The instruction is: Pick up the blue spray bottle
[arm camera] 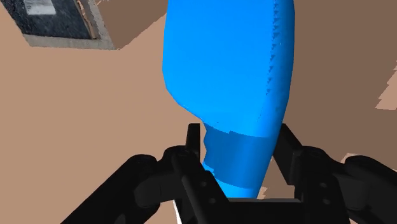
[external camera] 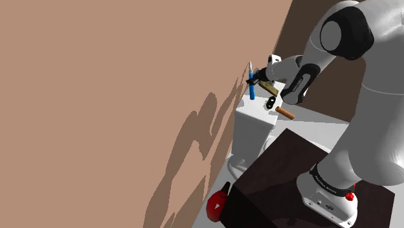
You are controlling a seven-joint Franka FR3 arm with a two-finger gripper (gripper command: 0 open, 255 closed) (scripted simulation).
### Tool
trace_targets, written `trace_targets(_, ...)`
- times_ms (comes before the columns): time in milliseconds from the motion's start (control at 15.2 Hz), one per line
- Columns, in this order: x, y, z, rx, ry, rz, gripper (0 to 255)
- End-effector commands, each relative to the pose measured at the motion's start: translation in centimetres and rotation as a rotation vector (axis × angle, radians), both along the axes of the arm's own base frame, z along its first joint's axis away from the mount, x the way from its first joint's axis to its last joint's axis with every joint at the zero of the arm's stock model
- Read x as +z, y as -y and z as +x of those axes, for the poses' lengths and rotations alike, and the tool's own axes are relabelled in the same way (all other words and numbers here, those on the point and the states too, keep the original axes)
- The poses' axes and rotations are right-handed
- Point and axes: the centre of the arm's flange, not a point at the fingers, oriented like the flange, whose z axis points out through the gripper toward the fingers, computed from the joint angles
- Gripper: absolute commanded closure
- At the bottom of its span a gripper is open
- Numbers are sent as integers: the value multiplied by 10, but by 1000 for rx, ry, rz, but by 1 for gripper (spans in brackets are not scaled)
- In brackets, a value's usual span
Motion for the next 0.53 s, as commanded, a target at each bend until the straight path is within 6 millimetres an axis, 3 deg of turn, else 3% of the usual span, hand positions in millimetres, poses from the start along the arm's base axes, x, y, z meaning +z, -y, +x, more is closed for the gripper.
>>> trace_targets(0, 11, 0, 0, 1, 1, 0, 255)
trace_targets(330, 37, 0, 0, 1, 1, 0, 255)
trace_targets(462, 38, 0, 0, 1, 1, 0, 255)
